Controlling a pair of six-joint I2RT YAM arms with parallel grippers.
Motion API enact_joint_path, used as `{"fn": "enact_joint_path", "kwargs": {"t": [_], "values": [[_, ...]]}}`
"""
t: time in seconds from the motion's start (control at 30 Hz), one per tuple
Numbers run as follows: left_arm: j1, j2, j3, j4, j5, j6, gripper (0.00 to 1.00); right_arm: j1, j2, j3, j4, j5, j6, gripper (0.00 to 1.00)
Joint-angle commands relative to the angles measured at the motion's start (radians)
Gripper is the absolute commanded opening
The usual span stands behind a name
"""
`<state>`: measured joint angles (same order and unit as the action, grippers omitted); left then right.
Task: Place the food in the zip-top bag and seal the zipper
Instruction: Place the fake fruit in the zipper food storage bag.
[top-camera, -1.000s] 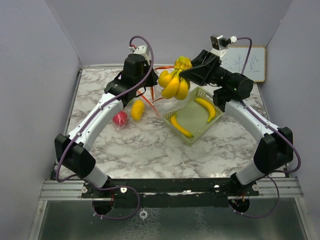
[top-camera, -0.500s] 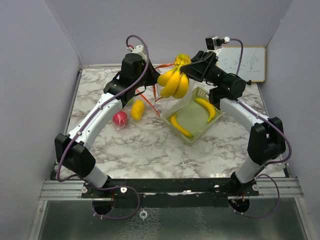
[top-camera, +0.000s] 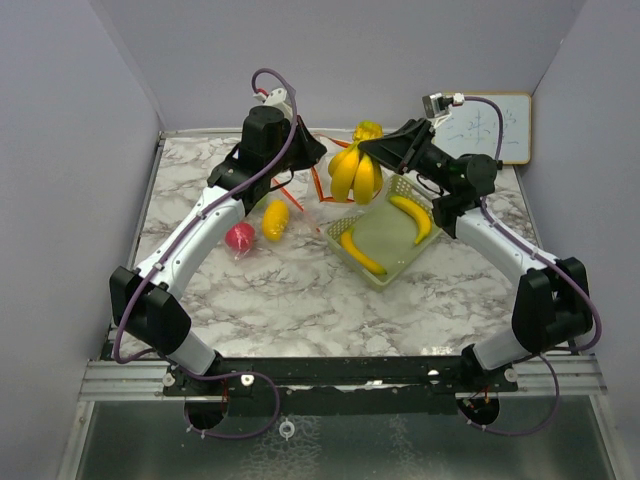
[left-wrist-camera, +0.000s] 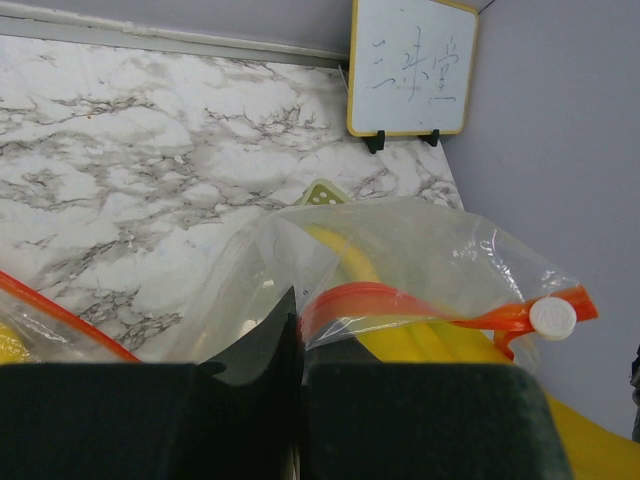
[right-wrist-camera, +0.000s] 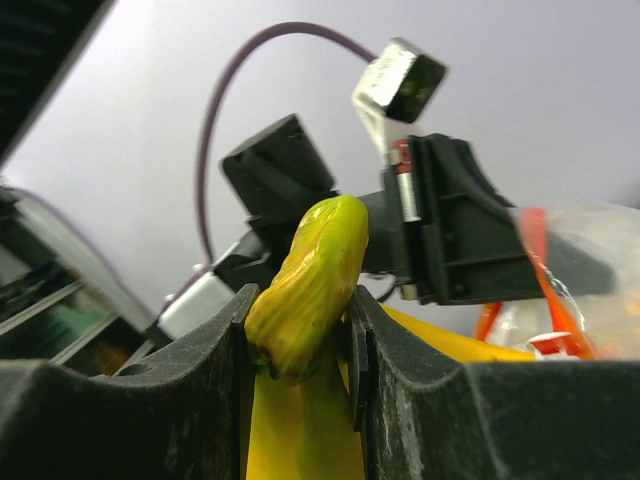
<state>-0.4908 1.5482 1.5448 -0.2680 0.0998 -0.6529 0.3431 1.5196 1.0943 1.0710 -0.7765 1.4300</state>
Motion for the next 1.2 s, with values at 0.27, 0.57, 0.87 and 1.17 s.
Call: {"fn": "enact_joint_path", "kwargs": {"t": [0.27,0.57,0.87,1.17], "values": [[0.006,-0.037,-0.05,0.079,0.124,-0.079,0.0,-0.003,-0.097,0.068,-0.449,0.308,-0.52,0.1],[0.005,-0.004,0.036,0.068,0.155,-0.107,0.0,0.062,-0.108,0.117,-0.645,0.338,-0.701,0.15],[0.005,0.046,0.122,0.014,0.154,-0.078,0.0,0.077,-0.16,0.215,-0.998,0.409,-0.926,0.66],[0.005,0.073,0.108,-0.047,0.145,-0.021,0.0,0.077,-0.213,0.316,-1.141,0.54,-1.024,1.0]]}}
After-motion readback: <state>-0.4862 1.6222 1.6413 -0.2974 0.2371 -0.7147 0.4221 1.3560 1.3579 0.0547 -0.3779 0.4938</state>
